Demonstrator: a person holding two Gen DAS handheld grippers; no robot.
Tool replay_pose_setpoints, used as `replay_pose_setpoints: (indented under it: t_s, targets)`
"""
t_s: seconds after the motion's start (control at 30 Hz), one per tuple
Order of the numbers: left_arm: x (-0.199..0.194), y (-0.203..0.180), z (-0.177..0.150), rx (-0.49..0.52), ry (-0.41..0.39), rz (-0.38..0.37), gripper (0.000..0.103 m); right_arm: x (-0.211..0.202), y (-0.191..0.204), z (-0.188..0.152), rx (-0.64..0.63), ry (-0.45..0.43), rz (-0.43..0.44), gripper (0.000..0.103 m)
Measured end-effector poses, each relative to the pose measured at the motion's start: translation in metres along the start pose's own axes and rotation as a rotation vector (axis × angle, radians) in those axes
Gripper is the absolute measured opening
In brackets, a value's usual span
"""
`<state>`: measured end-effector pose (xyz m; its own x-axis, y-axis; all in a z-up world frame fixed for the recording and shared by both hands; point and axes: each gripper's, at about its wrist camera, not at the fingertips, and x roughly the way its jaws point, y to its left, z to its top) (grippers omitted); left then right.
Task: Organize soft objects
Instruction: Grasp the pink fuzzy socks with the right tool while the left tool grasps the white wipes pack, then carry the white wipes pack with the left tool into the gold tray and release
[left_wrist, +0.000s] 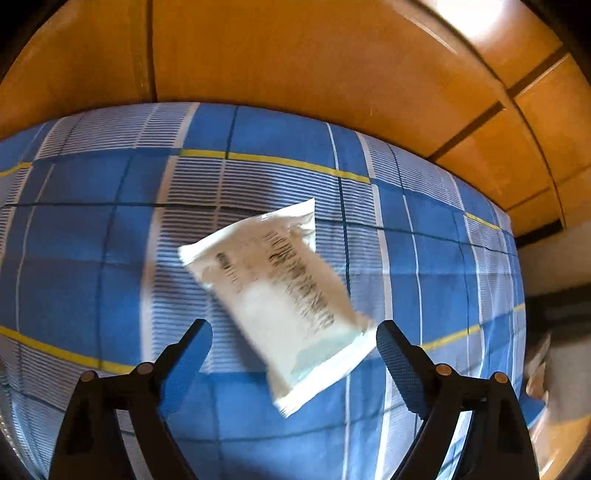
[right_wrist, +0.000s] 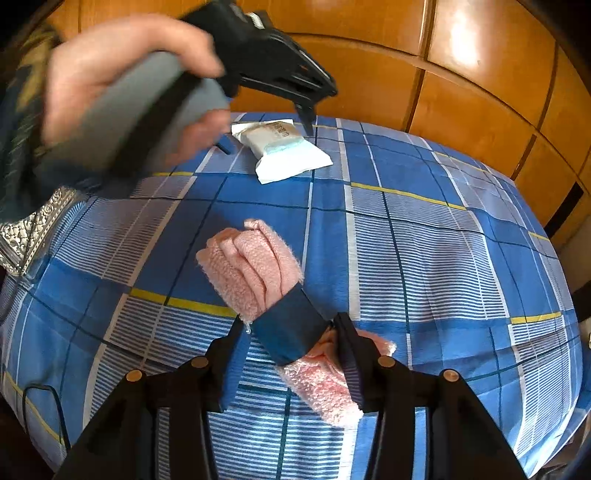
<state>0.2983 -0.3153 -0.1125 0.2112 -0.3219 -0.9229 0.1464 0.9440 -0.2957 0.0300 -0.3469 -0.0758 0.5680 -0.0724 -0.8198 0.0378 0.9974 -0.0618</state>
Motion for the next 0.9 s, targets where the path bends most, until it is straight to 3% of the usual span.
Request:
replay_pose_setpoints:
  t_s: [0.17, 0.23, 0.3, 0.57, 0.7, 0.9]
  targets:
    - [0.020, -0.016, 0.004, 0.056, 0.017, 0.051, 0.088, 0.001, -0.001, -0.001, 0.006, -0.020, 0.001, 0.048]
    - [0.015, -0.018, -0.005, 0.135, -0.026, 0.081, 0.073, 0.000, -0.001, -0.003, 0.003, -0.023, 0.004, 0.048]
    - [0.008, -0.015, -0.016, 0.213, -0.045, 0.075, 0.065, 0.001, -0.001, -0.003, -0.002, -0.022, 0.003, 0.049]
    - [-0.023, 0.022, -0.061, 0.381, -0.064, 0.120, 0.061, 0.003, 0.008, -0.002, -0.047, -0.003, -0.044, 0.049]
    - [-0.040, 0.044, -0.048, 0.339, -0.072, 0.158, 0.059, 0.003, 0.015, -0.004, -0.082, 0.001, -0.078, 0.049]
    - [-0.112, 0.091, -0.003, 0.223, -0.181, 0.183, 0.058, 0.006, 0.030, -0.006, -0.151, 0.012, -0.154, 0.049]
